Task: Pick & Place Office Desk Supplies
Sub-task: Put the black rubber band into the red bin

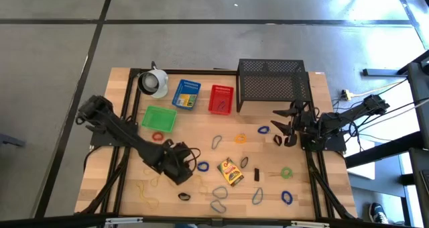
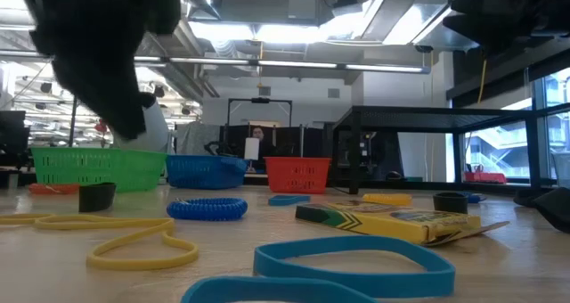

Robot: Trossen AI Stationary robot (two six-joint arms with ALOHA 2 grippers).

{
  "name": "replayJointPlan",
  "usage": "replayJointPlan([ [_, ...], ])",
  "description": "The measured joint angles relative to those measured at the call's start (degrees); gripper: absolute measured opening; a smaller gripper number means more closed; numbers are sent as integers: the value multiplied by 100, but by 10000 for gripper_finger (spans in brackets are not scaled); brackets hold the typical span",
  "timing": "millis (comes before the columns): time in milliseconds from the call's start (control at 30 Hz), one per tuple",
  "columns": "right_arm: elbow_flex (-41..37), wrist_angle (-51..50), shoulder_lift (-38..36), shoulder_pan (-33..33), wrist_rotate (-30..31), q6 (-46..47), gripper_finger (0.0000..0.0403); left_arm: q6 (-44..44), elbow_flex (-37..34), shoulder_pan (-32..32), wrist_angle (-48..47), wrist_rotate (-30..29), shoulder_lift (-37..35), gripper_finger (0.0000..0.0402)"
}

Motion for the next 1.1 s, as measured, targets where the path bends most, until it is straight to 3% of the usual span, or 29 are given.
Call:
replayJointPlan([
  [267,-1,-136,118,1,0,458,201,-1173,2,20,-144,315,620,198],
  [667,-1,-150,255,-1,0,457,201,-1231,31,4,-188,546,1066,193],
  [833,-1,-156,257,-1,0,459,201,-1198,26,-3,-199,549,1071,148],
  [1100,-1,-206,255,1,0,612,201,-886,22,5,-136,502,1084,29],
])
